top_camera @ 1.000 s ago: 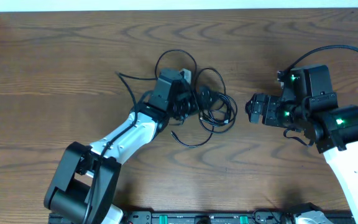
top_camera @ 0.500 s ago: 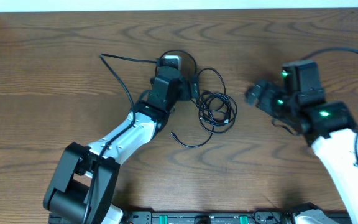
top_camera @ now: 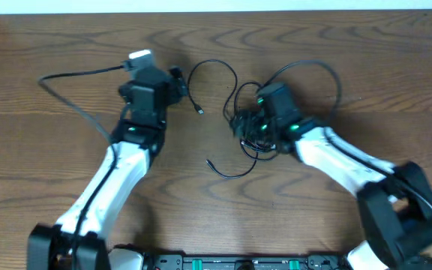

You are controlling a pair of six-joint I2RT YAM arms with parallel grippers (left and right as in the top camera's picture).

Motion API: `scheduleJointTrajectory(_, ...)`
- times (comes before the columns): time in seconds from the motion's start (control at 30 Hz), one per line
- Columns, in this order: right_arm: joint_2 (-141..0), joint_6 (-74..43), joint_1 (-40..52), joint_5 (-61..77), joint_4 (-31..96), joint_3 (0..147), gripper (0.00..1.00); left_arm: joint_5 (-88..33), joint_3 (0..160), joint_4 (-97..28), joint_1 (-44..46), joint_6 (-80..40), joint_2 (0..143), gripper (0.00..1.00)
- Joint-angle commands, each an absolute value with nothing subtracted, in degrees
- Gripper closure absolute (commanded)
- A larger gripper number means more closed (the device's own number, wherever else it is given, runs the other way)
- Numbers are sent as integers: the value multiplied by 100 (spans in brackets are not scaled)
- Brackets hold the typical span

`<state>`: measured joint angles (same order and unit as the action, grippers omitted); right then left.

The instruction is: Untangle cables

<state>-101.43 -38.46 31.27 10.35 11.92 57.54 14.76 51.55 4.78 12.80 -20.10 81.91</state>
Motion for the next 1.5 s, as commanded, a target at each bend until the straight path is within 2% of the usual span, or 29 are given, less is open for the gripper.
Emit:
scheduleJointTrajectory(0.0,-10481,-3693,3393,871,1439,5811,48,1592,5306,128,1131,-1916,7955,1)
scheduleJointTrajectory(0.03,-10516,-3533,3450,1055,1546,5811,73,1592,5306,32,1118,-1918,7922,1)
scheduleJointTrajectory(0.07,-10514,-3363,3498,1251,1688,5811,86,1594,5306,-69,1116,-1935,7894,1)
scheduleJointTrajectory(0.1,-10490,-3111,3553,1507,1907,5813,95,1592,5306,-169,1116,-1986,7874,1)
scheduleJointTrajectory(0.13,-10436,-2845,3601,1723,2108,5815,99,1590,5306,-242,1116,-2088,7863,1)
scheduleJointTrajectory(0.23,-10141,-1525,3787,2303,2956,5815,99,1214,5306,-364,1116,-2235,7863,1)
scheduleJointTrajectory(0.37,-9467,-375,3942,1599,4032,5815,99,-19,5306,-388,1116,-2220,7867,1)
scheduleJointTrajectory(0.4,-9282,-427,3935,1168,4143,5815,95,-244,5306,-388,1116,-2189,7870,1)
scheduleJointTrajectory(0.5,-8748,-1105,3835,226,4101,5815,49,-727,5306,-425,1116,-2145,7872,1)
scheduleJointTrajectory(0.53,-8560,-1356,3782,148,4049,5815,39,-860,5304,-469,1118,-2145,7872,1)
scheduleJointTrajectory(0.6,-8281,-1881,3680,169,4077,5813,37,-1105,5304,-580,1116,-2145,7872,1)
scheduleJointTrajectory(0.67,-8197,-2333,3645,165,4364,5774,44,-1494,5304,-751,1118,-2145,7872,1)
scheduleJointTrajectory(0.73,-8252,-2353,3682,259,4541,5590,44,-1905,5299,-886,1122,-2145,7876,1)
scheduleJointTrajectory(0.77,-8294,-2311,3723,429,4554,5435,42,-2043,5293,-932,1122,-2145,7876,1)
scheduleJointTrajectory(0.83,-8394,-2117,3822,897,4501,5159,30,-2099,5288,-1007,1122,-2145,7876,1)
scheduleJointTrajectory(0.87,-8453,-2056,3863,1048,4482,5046,30,-2099,5288,-1013,1120,-2145,7876,1)
scheduleJointTrajectory(1.0,-8626,-2174,3907,1422,4528,4901,49,-2099,5284,-1022,1122,-2147,7876,1)
scheduleJointTrajectory(1.1,-8626,-2543,3905,1710,4497,4901,49,-2102,5284,-1031,1122,-2150,7876,1)
scheduleJointTrajectory(1.17,-8685,-2910,3905,1673,4445,4890,46,-2104,5284,-1041,1122,-2152,7876,1)
scheduleJointTrajectory(1.27,-9000,-3406,3907,1415,4381,4864,47,-2279,5284,-1052,1122,-2152,7876,1)
scheduleJointTrajectory(1.37,-9511,-3579,3905,1245,4217,4853,55,-2624,5284,-1050,1122,-2150,7876,1)
scheduleJointTrajectory(1.4,-9784,-3575,3898,1258,3981,4853,72,-2696,5284,-1076,1122,-2152,7876,1)
scheduleJointTrajectory(1.47,-10001,-3573,3885,1356,3804,4880,98,-2703,5284,-1166,1122,-2152,7876,1)
